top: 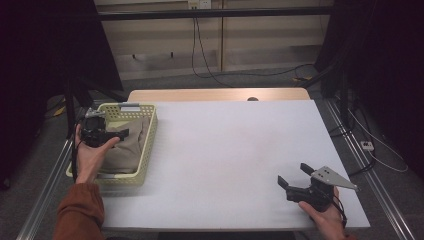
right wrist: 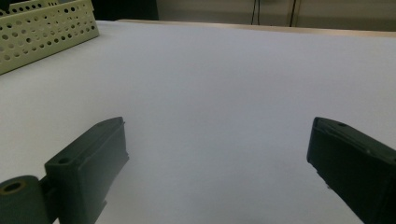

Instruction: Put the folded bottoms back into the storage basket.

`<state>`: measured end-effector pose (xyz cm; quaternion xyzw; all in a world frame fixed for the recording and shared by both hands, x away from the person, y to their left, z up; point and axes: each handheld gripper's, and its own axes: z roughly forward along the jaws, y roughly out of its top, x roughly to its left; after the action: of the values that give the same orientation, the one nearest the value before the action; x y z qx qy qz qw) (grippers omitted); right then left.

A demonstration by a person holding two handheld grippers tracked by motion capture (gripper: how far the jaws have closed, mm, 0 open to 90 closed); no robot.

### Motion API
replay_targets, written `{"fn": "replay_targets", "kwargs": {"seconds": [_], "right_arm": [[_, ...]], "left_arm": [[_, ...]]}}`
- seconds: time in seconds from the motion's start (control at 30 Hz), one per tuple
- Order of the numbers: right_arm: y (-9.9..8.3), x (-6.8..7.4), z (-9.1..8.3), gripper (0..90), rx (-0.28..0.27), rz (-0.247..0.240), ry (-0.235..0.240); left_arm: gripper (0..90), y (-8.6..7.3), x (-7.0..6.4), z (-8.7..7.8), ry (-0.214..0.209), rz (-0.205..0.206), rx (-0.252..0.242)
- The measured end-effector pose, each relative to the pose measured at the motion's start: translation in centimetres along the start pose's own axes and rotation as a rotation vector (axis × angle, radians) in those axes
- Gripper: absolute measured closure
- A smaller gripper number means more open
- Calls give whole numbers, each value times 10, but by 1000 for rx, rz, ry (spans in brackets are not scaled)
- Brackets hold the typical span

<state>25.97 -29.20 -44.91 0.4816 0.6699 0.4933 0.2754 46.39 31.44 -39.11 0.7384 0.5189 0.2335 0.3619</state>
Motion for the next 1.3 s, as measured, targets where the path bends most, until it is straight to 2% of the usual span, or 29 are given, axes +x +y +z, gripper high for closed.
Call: {"fn": "replay_targets", "kwargs": {"seconds": [0.17, 0.33, 0.47, 0.67, 0.73, 0.83, 0.9, 0.97, 1.0, 1.1, 1.3], "right_arm": [[0, 3, 0, 45, 3, -8, -1], [1, 3, 1, 44, 4, -12, -4], [1, 3, 0, 44, 1, -14, -4], [1, 3, 0, 44, 1, -12, -5], [1, 3, 0, 44, 2, -11, -5], [1, 3, 0, 44, 3, -12, -4], [1, 3, 0, 44, 3, -12, -4], [1, 3, 0, 44, 3, -13, -1], [1, 4, 1, 44, 2, -17, 1], [1, 4, 0, 44, 2, -16, 0], [1, 4, 0, 45, -1, -12, 0]], "left_arm": [[54, -3, 0, -14, -26, 0, -52], [47, -2, -1, -28, -27, 4, -105], [59, -3, -4, -35, -87, 5, -113], [59, -5, -7, -44, -67, 10, -110], [59, -5, -6, -47, -36, 11, -123], [59, -6, -4, -51, -54, -2, -136], [58, -6, -4, -53, -37, 3, -139], [56, -6, -4, -56, -46, -6, -135], [55, -6, -5, -58, -37, -5, -142], [52, -8, -7, -62, -57, 4, -149], [52, -19, -7, -68, -27, 35, -153]]}}
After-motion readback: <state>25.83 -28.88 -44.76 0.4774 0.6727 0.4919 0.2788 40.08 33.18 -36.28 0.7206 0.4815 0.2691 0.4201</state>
